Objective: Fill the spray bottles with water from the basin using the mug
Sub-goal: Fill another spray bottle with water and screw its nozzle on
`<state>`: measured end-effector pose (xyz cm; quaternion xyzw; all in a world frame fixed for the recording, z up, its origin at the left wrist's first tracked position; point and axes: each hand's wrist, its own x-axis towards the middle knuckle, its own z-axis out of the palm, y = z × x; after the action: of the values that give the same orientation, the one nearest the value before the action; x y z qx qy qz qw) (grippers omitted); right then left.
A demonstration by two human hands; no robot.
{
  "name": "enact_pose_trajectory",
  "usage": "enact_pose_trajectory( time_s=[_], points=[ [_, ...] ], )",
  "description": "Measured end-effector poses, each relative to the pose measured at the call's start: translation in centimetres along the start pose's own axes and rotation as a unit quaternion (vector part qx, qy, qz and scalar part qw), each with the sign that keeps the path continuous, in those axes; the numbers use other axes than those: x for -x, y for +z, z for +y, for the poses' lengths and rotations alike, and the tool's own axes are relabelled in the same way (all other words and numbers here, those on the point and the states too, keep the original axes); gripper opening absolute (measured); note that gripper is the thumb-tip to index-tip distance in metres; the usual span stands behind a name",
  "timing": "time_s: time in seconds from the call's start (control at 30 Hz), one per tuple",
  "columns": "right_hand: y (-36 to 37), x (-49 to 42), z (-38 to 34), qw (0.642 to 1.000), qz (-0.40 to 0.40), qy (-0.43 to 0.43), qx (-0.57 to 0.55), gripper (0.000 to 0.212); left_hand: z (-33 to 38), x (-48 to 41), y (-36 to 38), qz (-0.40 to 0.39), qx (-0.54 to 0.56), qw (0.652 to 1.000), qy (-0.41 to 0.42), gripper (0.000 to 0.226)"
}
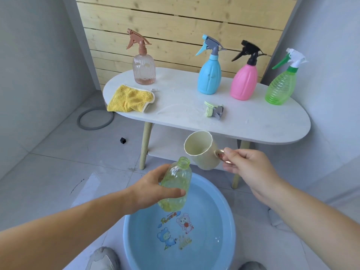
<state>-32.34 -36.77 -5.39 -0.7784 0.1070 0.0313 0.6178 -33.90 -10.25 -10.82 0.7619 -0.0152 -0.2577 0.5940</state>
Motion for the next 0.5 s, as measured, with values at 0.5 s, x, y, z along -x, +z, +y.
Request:
enact_pose_trajectory(
  time_s=[0.5],
  points=[
    [2.7, -4.9, 13.2, 0.965, -0.077, 0.191, 0.161, 0.031, -1.8, -1.0, 0.1, -0.007, -0.009, 1.000, -0.011, 0.062]
  ],
)
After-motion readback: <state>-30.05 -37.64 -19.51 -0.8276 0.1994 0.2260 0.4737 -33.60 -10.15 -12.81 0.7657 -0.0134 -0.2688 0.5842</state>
